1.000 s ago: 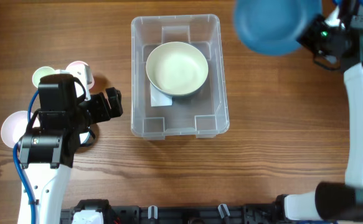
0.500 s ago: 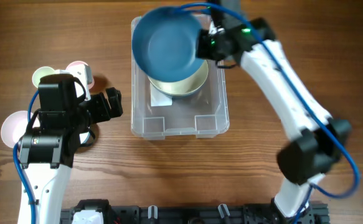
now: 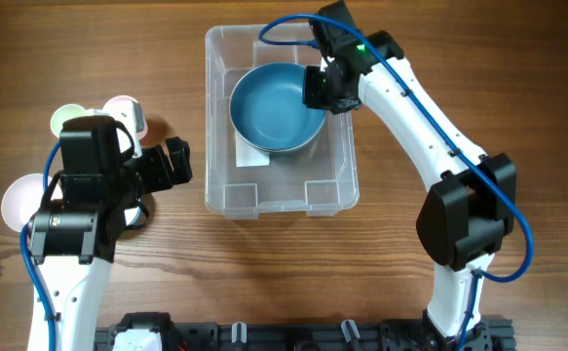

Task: Pack container
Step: 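Carry the teal bowl over and stack it onto the cream bowl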

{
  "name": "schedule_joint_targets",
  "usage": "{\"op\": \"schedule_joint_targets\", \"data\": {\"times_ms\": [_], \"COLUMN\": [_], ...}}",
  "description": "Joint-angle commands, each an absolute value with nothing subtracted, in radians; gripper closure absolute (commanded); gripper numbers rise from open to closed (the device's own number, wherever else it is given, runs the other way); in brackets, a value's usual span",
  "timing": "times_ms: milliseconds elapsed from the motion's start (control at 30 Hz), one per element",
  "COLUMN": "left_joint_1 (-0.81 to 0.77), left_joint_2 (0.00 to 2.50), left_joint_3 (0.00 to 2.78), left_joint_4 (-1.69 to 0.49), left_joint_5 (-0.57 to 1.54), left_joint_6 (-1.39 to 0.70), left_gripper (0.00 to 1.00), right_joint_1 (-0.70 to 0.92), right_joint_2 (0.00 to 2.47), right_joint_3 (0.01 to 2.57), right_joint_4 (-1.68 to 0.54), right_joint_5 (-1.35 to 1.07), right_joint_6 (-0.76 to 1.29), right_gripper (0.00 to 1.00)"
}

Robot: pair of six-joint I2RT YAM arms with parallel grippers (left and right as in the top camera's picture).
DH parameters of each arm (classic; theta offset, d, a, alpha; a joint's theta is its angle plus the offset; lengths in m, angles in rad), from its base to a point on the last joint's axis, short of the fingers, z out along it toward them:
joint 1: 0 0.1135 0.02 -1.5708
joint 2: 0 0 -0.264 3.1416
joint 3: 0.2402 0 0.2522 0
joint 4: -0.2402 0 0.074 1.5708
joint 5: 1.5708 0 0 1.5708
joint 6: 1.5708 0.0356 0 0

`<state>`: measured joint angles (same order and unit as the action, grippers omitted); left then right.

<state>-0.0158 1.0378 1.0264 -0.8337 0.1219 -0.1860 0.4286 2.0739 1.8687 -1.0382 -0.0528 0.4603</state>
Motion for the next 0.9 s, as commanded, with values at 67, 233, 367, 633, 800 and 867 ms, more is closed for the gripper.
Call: {"op": "schedule_joint_targets", "data": {"times_ms": [67, 233, 367, 633, 800, 867], "left_joint_1": [-0.017, -0.017, -0.017, -0.017, -0.017, -0.017], "left_joint_2": [1.038, 1.038, 1.038, 1.038, 1.038, 1.038], "left_joint_3": [1.043, 1.043, 1.043, 1.043, 1.043, 1.043], "left_joint_4": [-0.833, -0.836, -0.844, -0.846, -0.85, -0.854], "left_joint_5": [0.134, 0.134, 0.134, 0.134, 0.134, 0.134], "left_joint_6": [-0.195, -0.195, -0.195, -0.195, -0.195, -0.195], "left_gripper": [0.0, 0.0, 0.0, 0.0, 0.0, 0.0], "right_joint_1": [0.462, 0.568, 0.617, 0.617, 0.618, 0.617], "right_joint_2": [2.022, 2.023, 2.03, 2.041, 2.041, 2.041], "right_joint_3": [1.875, 1.869, 1.814, 1.639, 1.61, 1.61], "right_joint_4": [-1.112, -1.169, -1.164, -1.039, -0.918, -0.876], "right_joint_5": [-0.216, -0.168, -0.145, -0.119, -0.066, -0.066], "right_joint_6": [0.198, 0.089, 0.091, 0.142, 0.168, 0.171], "right_gripper": [0.96, 0.96, 0.96, 0.96, 0.96, 0.95]}}
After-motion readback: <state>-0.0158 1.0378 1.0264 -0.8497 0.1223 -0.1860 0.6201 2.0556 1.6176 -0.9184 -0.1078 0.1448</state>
